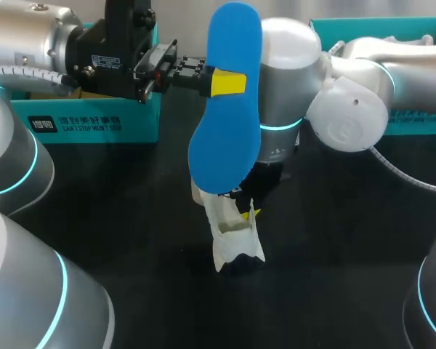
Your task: Take the shoe out of the shoebox, open the shoe tongue, remove and reinsert the insole, then place the shoe into the shoebox
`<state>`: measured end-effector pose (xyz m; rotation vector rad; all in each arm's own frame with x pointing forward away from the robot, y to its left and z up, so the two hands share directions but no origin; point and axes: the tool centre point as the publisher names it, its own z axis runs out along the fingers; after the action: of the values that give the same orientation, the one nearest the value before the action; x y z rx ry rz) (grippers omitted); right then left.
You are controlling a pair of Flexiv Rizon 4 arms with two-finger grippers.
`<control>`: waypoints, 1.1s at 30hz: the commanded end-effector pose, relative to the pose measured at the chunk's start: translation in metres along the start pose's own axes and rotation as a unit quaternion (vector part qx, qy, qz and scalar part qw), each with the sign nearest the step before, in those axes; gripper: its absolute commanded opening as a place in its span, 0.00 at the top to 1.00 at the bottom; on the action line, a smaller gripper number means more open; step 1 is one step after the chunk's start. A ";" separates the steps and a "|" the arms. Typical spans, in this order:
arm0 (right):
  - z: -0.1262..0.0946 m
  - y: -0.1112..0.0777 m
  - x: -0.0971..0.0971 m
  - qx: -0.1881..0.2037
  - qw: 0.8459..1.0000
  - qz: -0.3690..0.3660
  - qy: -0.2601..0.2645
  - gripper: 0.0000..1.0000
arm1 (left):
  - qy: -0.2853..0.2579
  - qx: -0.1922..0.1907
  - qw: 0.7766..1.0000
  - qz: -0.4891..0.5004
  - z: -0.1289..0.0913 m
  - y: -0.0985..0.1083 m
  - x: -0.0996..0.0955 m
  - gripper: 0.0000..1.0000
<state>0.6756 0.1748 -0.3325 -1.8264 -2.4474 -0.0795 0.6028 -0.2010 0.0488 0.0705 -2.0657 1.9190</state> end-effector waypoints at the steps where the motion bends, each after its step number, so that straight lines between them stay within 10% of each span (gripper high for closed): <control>1: 0.006 -0.002 0.001 -0.007 1.000 0.012 0.004 1.00 | 0.001 0.000 1.000 0.000 0.001 0.000 -0.001 1.00; 33: 0.021 -0.011 0.000 0.006 0.996 0.086 0.011 1.00 | 0.001 0.000 1.000 0.000 0.001 0.000 -0.001 1.00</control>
<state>0.6648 0.1698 -0.3532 -2.0003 -2.2581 -0.0815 0.6028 -0.2010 0.0488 0.0705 -2.0657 1.9189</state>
